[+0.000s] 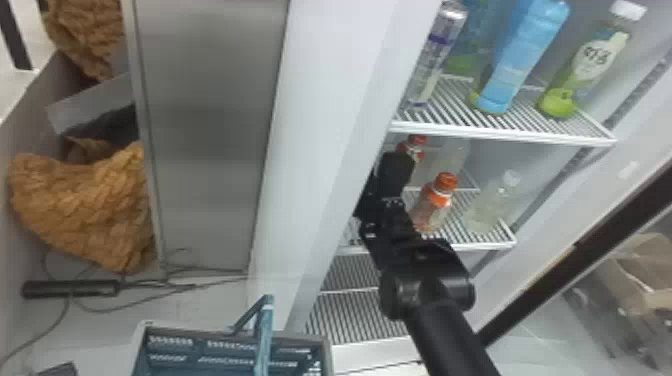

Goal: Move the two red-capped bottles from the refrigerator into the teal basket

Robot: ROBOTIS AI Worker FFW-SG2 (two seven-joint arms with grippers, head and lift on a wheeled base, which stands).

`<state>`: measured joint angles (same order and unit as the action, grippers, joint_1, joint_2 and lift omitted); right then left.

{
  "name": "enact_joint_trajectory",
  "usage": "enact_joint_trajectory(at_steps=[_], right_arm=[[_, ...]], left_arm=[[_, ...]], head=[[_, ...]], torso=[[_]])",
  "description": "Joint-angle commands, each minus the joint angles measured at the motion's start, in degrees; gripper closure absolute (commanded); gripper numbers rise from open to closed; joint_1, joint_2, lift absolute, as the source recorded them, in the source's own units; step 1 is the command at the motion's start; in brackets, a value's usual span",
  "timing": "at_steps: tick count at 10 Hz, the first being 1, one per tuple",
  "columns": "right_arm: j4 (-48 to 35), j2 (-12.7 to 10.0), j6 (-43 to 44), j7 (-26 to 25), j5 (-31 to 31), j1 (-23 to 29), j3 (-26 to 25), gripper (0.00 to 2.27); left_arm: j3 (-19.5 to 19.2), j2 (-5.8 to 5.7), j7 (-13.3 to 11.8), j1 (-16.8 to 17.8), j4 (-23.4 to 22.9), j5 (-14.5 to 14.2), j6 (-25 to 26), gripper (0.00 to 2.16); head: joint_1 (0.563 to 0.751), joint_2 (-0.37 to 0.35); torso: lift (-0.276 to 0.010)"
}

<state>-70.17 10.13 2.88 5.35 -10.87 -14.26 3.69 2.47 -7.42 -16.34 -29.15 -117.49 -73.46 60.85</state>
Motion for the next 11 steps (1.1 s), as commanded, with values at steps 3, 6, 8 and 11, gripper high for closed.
enact_joint_trajectory(at_steps=[3, 6, 8, 11], right_arm=[[-15.1, 0.4, -3.9, 0.0, 1.0, 9.3, -4.7, 0.83], [-25.9, 1.7, -7.4, 0.1, -0.2, 16.5, -7.2, 0.83], [-33.1, 2.7, -9.6, 0.4, -3.0, 21.4, -7.8, 0.83], [-43.7, 2.7, -13.7, 1.7, -4.8, 29.6, -11.2, 0.83]], left_arm=[[-0.5, 0.13, -0.1, -0.4, 0.0, -0.1, -0.1, 1.16], [-0.5, 0.13, -0.1, -0.2, 0.0, -0.1, -0.2, 1.16], [-0.3, 0.04, -0.1, -0.2, 0.0, -0.2, -0.2, 1.16], [-0.3, 0.04, -0.1, -0.4, 0.0, -0.4, -0.2, 1.16]], head=[[0.695, -0.350], [0.695, -0.350], [0.695, -0.350], [0.695, -0.350]], torso=[[-0.224], [-0.224], [-0.224], [-0.224]])
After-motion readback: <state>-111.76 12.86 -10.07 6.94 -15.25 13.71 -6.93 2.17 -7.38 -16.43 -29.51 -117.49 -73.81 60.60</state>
